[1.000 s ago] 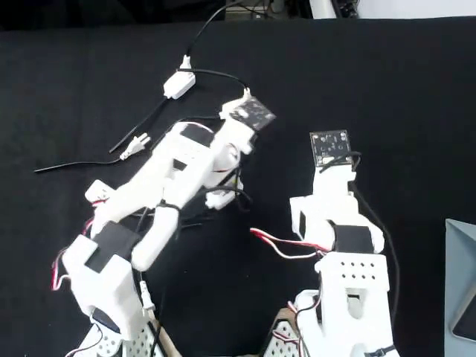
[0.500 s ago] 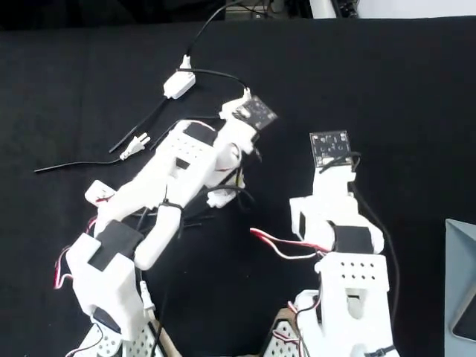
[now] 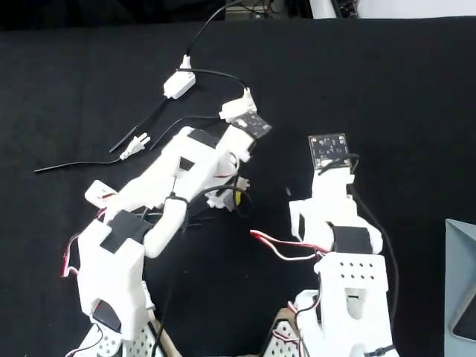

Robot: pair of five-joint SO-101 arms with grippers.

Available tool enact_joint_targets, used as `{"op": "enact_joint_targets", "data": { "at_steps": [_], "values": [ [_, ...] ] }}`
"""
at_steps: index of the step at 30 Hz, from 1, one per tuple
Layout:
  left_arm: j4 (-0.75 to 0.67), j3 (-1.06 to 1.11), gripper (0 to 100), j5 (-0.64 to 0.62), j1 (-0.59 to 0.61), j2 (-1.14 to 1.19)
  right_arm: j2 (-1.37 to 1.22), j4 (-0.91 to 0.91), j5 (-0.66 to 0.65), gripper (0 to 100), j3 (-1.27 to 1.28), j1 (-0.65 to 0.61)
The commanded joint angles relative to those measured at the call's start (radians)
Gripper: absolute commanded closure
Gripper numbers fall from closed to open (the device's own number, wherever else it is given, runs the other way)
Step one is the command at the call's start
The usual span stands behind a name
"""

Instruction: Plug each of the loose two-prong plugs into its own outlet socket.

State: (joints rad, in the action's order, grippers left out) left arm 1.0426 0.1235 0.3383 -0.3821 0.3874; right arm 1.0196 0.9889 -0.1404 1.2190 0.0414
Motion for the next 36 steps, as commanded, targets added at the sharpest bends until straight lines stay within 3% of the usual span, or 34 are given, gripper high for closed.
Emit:
{"op": "enact_joint_targets", "data": {
  "at_steps": [1, 11, 20, 28, 33, 36],
  "values": [
    [-0.017, -0.068, 83, -0.021, 0.015, 0.012, 0.022, -0.018, -0.009, 78.3, -0.005, 0.003],
    [-0.015, -0.236, 95, -0.028, 0.047, -0.043, 0.022, -0.018, -0.005, 78.3, -0.005, 0.003],
    [-0.055, -0.542, 96, -0.028, 0.082, 0.003, 0.022, -0.018, -0.006, 78.3, -0.005, 0.003],
    [-0.091, -0.832, 95, -0.031, 0.180, 0.219, 0.022, -0.018, -0.009, 78.3, -0.005, 0.003],
    [-0.084, -0.966, 79, -0.186, 0.229, 0.351, 0.021, -0.018, -0.009, 78.3, -0.005, 0.003],
    [-0.012, -1.049, 76, -0.230, 0.251, 0.374, 0.019, -0.018, -0.009, 78.3, -0.005, 0.003]
  ]
}}
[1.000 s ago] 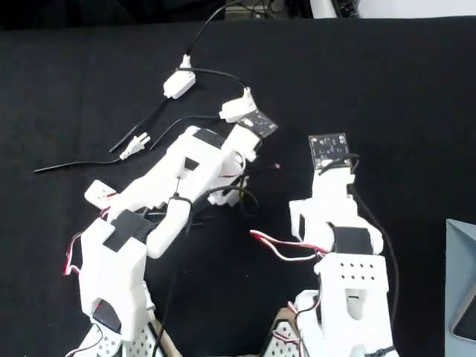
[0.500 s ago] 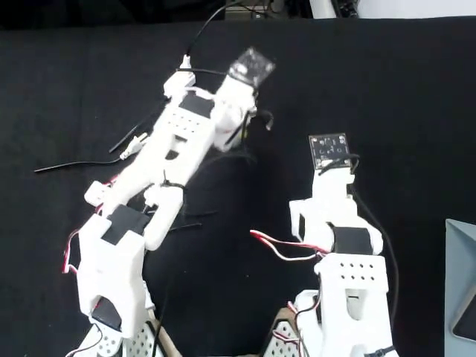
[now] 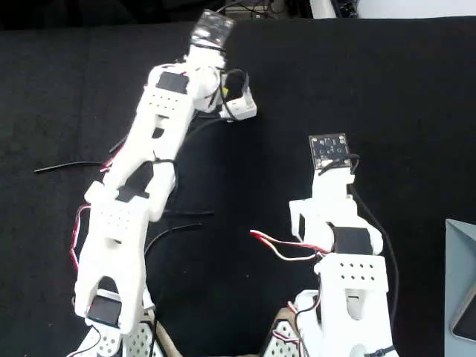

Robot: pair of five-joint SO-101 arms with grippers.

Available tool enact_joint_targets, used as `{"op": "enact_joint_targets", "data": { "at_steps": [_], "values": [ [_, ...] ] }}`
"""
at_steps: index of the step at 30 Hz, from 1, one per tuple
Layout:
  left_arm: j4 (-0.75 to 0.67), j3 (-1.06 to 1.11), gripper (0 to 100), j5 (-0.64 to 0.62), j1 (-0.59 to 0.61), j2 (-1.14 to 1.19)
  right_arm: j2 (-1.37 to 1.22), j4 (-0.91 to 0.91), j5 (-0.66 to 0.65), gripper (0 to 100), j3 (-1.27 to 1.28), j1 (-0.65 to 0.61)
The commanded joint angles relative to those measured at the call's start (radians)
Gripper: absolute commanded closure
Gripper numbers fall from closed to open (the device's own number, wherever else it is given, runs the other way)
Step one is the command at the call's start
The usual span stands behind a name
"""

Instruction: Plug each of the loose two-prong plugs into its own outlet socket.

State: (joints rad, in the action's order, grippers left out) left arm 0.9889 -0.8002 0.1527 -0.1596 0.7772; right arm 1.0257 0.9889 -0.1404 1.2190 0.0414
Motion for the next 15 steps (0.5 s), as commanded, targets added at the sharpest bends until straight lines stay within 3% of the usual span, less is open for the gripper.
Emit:
{"op": "enact_joint_targets", "data": {
  "at_steps": [1, 15],
  "values": [
    [0.080, -0.154, 76, -0.044, 0.031, -0.011, 0.013, -0.018, -0.009, 78.3, -0.005, 0.003],
    [0.612, -0.647, 77, -0.044, 0.035, -0.009, 0.012, -0.018, -0.005, 78.3, -0.004, 0.003]
  ]
}}
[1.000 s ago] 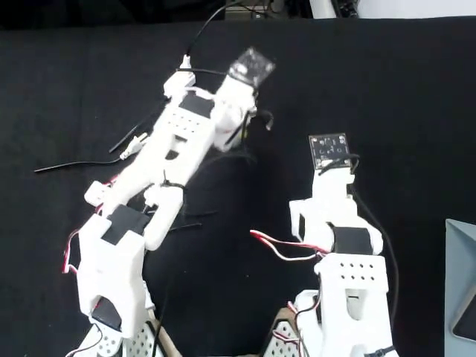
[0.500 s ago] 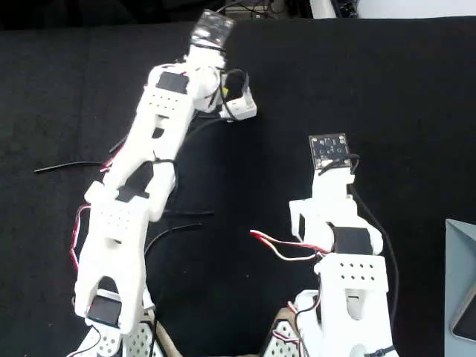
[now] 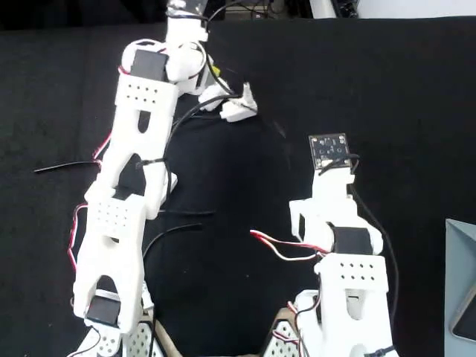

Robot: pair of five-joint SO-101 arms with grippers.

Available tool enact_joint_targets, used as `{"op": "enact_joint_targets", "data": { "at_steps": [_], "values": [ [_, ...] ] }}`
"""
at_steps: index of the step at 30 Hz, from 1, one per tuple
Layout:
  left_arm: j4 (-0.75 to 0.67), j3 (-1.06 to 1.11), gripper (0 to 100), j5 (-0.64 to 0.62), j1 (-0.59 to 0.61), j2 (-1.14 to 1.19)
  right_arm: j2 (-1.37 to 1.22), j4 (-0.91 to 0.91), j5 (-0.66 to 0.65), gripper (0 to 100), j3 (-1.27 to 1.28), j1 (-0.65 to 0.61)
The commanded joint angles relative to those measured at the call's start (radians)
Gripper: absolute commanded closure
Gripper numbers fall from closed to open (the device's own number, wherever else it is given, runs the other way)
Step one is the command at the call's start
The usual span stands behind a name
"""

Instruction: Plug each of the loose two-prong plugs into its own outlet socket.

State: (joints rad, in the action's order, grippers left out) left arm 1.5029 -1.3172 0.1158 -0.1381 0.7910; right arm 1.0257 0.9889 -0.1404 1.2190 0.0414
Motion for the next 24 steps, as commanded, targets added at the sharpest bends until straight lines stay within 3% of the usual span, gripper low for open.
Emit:
{"op": "enact_joint_targets", "data": {
  "at_steps": [1, 4, 9, 15, 20, 24],
  "values": [
    [0.143, -0.163, 77, -0.008, 0.013, -0.023, 0.012, -0.018, -0.005, 78.3, -0.004, 0.003],
    [0.261, -0.240, 77, 0.037, 0.013, -0.020, 0.012, -0.017, -0.005, 78.3, -0.004, 0.003],
    [0.259, -0.162, 83, 0.083, 0.099, -0.031, 0.010, -0.017, -0.005, 78.3, -0.004, 0.003],
    [0.259, 0.010, 83, 0.226, 0.216, -0.032, 0.010, -0.018, -0.005, 78.3, 0.002, 0.003],
    [0.259, 0.147, 75, 0.308, 0.294, -0.032, 0.010, -0.032, -0.006, 78.3, 0.005, 0.002],
    [0.256, 0.245, 74, 0.419, 0.335, -0.020, 0.010, -0.032, -0.009, 78.3, 0.005, 0.002]
  ]
}}
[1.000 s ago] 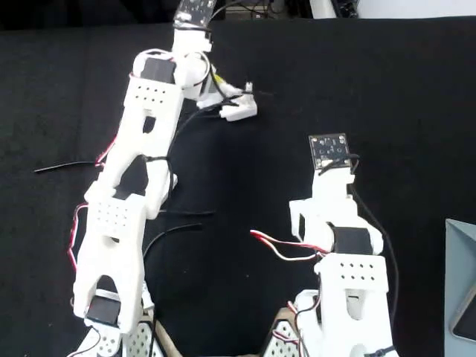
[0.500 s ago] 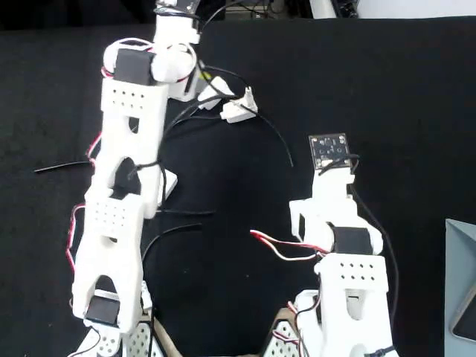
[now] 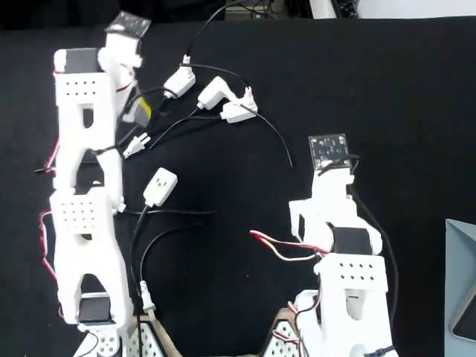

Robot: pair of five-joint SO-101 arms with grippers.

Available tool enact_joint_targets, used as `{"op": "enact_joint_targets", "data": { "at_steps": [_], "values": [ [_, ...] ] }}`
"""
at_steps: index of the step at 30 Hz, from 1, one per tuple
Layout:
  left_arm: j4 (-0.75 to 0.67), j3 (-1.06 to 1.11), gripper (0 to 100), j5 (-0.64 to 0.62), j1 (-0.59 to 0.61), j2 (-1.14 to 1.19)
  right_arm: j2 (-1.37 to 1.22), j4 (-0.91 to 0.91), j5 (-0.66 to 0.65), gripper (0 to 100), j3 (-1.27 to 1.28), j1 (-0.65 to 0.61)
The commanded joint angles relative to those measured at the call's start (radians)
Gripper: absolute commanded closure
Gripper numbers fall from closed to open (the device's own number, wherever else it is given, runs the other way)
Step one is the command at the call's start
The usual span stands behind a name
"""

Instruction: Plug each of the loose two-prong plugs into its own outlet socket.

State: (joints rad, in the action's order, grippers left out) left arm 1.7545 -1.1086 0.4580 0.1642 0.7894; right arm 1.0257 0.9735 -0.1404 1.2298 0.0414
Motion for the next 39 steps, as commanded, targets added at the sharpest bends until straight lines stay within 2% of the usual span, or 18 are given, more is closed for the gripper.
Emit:
{"op": "enact_joint_targets", "data": {
  "at_steps": [1, 6, 11, 16, 21, 23, 28, 39],
  "values": [
    [0.005, 0.056, 74, 0.104, 0.044, -0.017, 0.010, -0.017, -0.009, 78.3, -0.005, 0.002],
    [-0.061, 0.179, 74, 0.187, 0.084, -0.017, 0.010, -0.017, -0.011, 78.3, -0.005, 0.002],
    [-0.141, 0.331, 74, 0.262, 0.074, -0.017, 0.010, -0.017, -0.011, 78.3, -0.004, 0.002],
    [-0.276, 0.447, 75, 0.269, 0.054, -0.017, 0.010, -0.017, -0.011, 78.3, -0.004, 0.002],
    [-0.476, 0.582, 85, 0.267, 0.053, -0.017, 0.010, -0.017, -0.011, 78.3, -0.004, 0.002],
    [-0.509, 0.618, 88, 0.267, 0.053, -0.018, 0.010, -0.017, -0.011, 78.3, -0.004, 0.002],
    [-0.508, 0.625, 98, 0.269, 0.036, -0.034, 0.010, -0.017, -0.011, 78.3, -0.004, 0.002],
    [-0.322, 0.638, 97, 0.273, -0.056, -0.272, 0.010, -0.017, -0.011, 78.3, -0.004, 0.002]
  ]
}}
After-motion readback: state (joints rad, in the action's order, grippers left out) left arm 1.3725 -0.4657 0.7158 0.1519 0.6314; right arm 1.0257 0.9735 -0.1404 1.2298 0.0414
